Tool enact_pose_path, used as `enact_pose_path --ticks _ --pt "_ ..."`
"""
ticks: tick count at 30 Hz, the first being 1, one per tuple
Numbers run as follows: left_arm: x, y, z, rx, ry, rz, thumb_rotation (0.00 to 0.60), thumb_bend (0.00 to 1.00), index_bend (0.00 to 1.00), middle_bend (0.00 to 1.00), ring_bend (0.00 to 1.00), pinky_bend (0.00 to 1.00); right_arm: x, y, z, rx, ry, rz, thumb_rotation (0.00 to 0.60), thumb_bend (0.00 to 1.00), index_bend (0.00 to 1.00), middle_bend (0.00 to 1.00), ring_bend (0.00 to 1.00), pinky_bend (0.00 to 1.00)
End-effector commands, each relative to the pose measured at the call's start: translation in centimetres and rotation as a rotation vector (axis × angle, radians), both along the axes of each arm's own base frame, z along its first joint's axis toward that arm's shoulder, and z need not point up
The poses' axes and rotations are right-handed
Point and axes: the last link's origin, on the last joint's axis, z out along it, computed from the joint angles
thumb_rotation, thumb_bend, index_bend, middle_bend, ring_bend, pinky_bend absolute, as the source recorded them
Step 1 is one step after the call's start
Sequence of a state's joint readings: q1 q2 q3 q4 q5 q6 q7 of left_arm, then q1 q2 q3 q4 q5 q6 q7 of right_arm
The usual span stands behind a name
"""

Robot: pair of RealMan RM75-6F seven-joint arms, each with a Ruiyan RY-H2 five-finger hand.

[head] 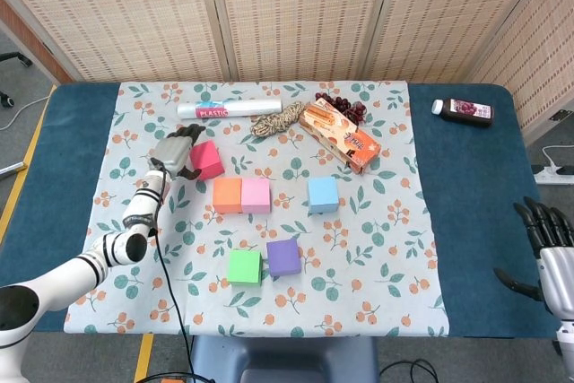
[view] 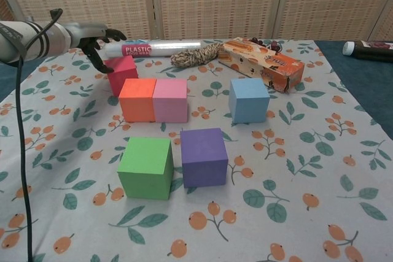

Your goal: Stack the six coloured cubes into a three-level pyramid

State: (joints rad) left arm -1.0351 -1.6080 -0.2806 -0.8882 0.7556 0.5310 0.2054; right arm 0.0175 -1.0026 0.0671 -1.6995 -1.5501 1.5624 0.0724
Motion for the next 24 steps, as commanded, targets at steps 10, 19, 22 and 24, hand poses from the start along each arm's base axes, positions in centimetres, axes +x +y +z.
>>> enact_pose_path --ticks 10,19,22,24 --pt "0.3 0.48 -0.75 -0.026 -0.001 0.024 0.6 0.33 0.0 0.0 0.0 0.14 -0.37 0.09 0.14 -0.01 -0.006 -0.016 0.6 0.0 0.0 0.0 0.0 0.0" --pt "0.24 0.6 -1.02 -0.054 -0.007 0.042 0.6 0.33 0.0 0.0 0.0 0.14 -0.51 0.03 0.11 -0.011 -0.007 -0.023 0.6 0.0 0.0 0.0 0.0 0.0" --pt "0.1 0.72 -1.12 -0.057 -0.011 0.052 0.6 0.33 0.0 0.0 0.0 0.14 -0.54 0.06 0.13 -0.012 -0.006 -0.026 0.6 0.0 0.0 0.0 0.0 0.0" --pt "0.01 0.81 -1.16 -0.058 -0.014 0.058 0.6 0.33 0.0 0.0 0.0 0.14 -0.56 0.07 0.13 -0.014 -0.006 -0.028 0.6 0.0 0.0 0.0 0.0 0.0"
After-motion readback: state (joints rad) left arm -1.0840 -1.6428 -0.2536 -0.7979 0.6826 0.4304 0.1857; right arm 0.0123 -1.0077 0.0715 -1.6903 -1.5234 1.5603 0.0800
